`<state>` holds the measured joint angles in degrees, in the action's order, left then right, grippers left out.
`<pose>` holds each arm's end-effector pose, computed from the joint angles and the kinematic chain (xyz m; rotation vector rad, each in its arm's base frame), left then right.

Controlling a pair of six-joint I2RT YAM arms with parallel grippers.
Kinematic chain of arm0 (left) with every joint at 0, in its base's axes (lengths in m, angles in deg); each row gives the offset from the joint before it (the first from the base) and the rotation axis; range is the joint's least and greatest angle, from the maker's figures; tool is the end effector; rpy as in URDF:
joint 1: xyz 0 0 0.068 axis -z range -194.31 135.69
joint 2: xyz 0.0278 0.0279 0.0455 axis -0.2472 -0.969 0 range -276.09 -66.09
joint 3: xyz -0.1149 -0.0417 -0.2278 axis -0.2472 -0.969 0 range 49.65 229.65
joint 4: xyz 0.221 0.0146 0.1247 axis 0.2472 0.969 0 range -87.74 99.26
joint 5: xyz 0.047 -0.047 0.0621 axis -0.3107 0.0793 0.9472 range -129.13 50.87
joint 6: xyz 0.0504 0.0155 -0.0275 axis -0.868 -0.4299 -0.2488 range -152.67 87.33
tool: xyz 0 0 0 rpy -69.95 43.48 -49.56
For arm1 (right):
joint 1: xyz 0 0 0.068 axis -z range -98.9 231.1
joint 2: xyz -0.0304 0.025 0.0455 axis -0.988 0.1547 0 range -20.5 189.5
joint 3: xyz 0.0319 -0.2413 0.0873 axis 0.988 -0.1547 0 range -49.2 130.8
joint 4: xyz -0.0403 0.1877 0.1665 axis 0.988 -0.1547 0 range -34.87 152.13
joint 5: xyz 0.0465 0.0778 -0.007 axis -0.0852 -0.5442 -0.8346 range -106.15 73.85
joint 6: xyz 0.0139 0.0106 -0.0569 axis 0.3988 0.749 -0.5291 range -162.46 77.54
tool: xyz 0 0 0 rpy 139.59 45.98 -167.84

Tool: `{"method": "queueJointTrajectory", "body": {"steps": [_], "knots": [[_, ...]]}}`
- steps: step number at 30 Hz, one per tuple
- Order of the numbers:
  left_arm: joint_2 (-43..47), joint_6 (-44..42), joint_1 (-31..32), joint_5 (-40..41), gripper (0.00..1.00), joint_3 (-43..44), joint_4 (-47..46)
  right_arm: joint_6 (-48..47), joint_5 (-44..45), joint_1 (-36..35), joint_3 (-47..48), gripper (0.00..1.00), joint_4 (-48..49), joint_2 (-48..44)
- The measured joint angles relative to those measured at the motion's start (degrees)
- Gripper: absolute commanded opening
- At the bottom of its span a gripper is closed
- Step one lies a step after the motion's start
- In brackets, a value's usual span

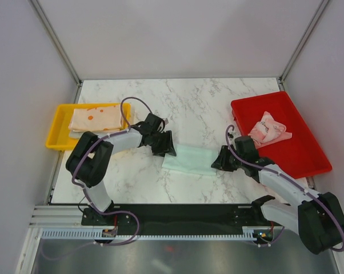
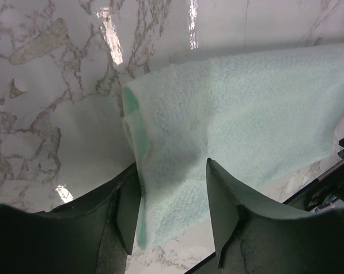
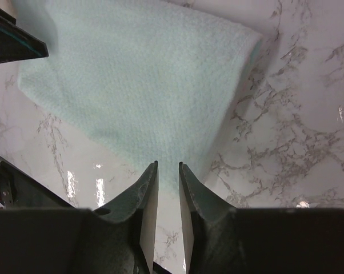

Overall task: Fold and stack the towels
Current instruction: Neatly place the folded towel into the bin

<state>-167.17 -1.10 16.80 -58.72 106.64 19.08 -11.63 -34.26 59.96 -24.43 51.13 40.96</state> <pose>0.2802 -0.1862 0.1355 0.1133 2.7786 -0.7847 0.1859 0.0865 0.1535 0.0575 2.5038 0.7821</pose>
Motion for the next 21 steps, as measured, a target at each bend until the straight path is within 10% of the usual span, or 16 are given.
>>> {"method": "queueJointTrajectory", "body": {"steps": [7,12,21], "knots": [[-1.95,2.73,0.92,-0.22,0.02,-0.13,-1.36,0.72,-0.07,0.0,0.15,0.4,-2.16,-4.68],[-1.97,2.91,1.36,0.7,0.02,1.31,1.03,1.9,-0.09,0.0,3.02,0.97,-5.73,-9.86],[-1.84,-1.92,0.83,14.25,0.02,19.19,22.03,3.1,-0.07,0.0,9.7,0.98,-8.09,-15.32]]}}
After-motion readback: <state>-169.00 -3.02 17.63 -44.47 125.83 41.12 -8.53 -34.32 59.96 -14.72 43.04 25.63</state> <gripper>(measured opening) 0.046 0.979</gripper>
